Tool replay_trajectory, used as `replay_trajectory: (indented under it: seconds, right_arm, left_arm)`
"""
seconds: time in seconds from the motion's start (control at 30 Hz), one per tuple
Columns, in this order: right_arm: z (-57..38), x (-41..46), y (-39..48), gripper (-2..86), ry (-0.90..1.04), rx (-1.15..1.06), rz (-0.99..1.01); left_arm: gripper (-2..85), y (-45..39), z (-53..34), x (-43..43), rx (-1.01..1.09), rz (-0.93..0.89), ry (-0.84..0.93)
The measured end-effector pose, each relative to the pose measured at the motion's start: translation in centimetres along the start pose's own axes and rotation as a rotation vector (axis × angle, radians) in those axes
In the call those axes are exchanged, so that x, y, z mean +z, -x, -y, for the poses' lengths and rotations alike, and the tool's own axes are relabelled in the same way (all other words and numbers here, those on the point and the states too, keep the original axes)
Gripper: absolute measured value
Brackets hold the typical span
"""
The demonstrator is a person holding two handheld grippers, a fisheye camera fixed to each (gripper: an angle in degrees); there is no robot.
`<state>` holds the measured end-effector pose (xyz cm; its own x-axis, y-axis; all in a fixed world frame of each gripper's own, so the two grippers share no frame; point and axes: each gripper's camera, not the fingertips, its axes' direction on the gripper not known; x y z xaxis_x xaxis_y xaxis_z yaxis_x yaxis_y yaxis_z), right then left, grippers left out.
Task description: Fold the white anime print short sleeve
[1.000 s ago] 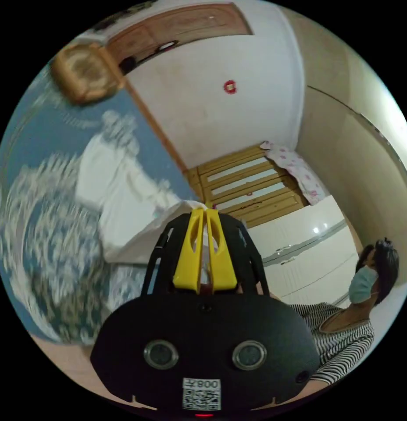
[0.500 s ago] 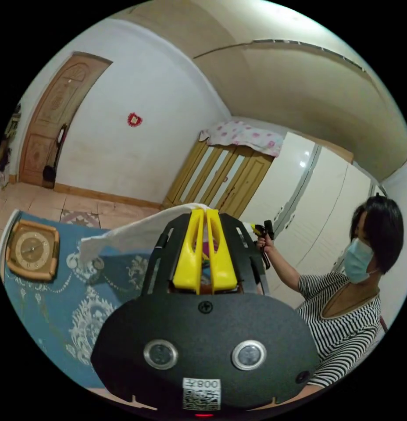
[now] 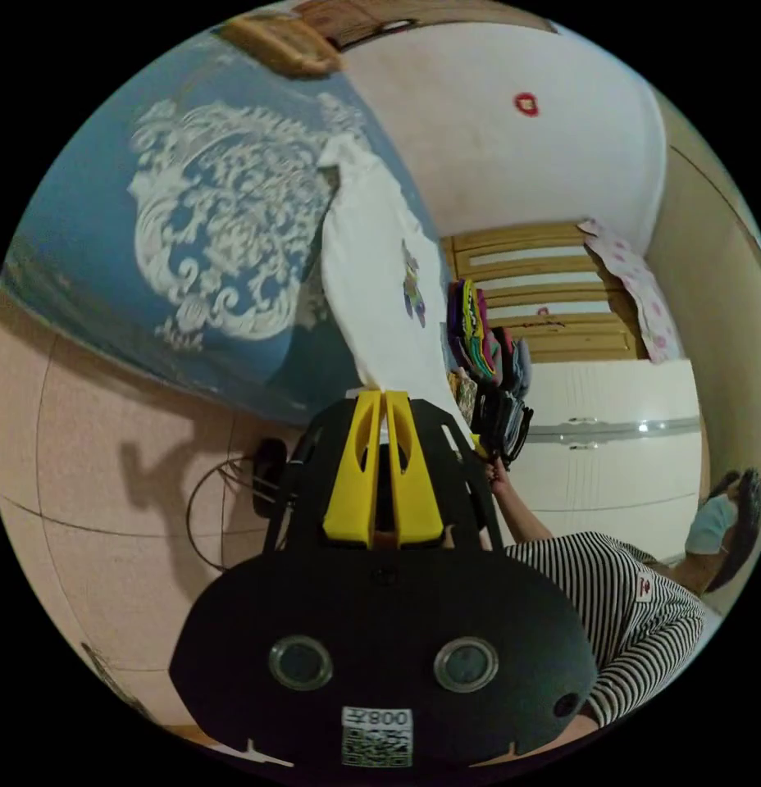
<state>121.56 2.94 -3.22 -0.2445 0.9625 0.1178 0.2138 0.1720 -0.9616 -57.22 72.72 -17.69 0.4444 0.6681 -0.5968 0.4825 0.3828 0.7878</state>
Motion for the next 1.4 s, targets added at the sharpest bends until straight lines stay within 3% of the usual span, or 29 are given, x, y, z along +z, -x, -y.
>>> replay_trajectory:
  seconds: [0.43,0.73,1.03,1.23,1.4]
  right_arm:
    - [4.4,3.4,-4.4,0.6,0.015,0.147,-0.042]
    - [8.3,2.9,-3.3,1.1,-0.134,0.154,-0.166]
    - [25.4,7.6,5.1,5.0,-0.155,-0.131,-0.402]
    - [36.0,11.2,8.4,6.1,-0.2,-0.188,-0.566]
    - [41.4,14.4,9.3,6.5,-0.197,-0.199,-0.689]
  left_arm:
    - [5.7,7.3,6.7,4.4,-0.066,0.057,0.028]
    - [8.6,11.3,14.2,1.7,-0.111,0.197,-0.137]
    - [9.7,10.4,34.6,8.8,0.029,0.279,-0.121]
    - [10.0,11.3,46.2,12.1,0.031,0.426,-0.179]
    - [8.0,13.0,52.3,16.2,0.066,0.606,-0.082]
